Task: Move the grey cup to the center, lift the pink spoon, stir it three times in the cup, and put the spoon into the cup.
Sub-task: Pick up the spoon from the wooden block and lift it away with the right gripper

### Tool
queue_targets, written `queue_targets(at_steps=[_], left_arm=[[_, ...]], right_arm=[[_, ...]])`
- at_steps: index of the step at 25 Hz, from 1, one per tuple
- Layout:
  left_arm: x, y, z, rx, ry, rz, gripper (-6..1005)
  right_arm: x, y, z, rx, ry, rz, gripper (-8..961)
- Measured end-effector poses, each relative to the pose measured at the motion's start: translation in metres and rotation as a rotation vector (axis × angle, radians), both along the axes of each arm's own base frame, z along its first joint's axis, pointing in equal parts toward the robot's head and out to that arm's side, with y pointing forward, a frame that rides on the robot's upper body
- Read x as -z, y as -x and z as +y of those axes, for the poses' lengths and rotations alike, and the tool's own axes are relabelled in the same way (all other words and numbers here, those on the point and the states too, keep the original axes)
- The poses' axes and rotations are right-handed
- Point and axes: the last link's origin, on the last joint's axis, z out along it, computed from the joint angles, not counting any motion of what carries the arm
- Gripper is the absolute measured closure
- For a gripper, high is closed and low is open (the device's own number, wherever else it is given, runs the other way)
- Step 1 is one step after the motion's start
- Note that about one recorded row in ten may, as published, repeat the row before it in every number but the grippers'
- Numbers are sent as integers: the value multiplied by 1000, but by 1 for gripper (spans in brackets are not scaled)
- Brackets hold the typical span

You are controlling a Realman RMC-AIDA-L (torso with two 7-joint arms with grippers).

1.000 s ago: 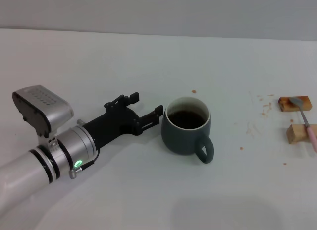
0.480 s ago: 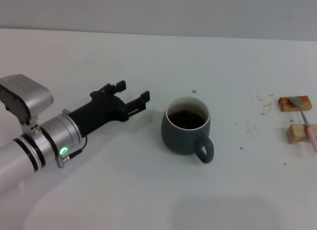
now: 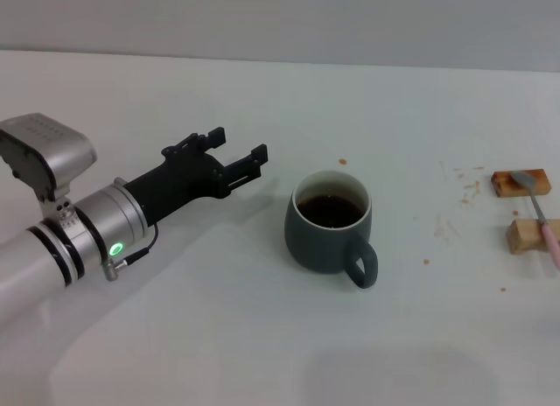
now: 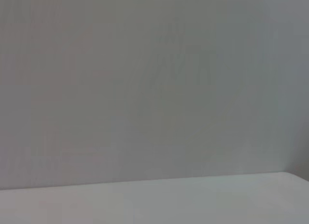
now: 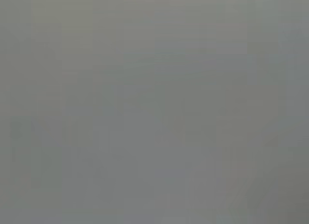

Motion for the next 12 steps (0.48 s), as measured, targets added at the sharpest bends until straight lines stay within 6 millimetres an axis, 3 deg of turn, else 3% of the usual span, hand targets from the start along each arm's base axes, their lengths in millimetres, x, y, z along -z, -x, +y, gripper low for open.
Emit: queue_targets(at_steps=[7,12], left_arm=[[2,1,2,-7,2,13,170],[2,2,5,-21,7,17,170]], right_arm=[[19,11,4,-54,105,31,508],[29,12,2,-57,166,46,439]])
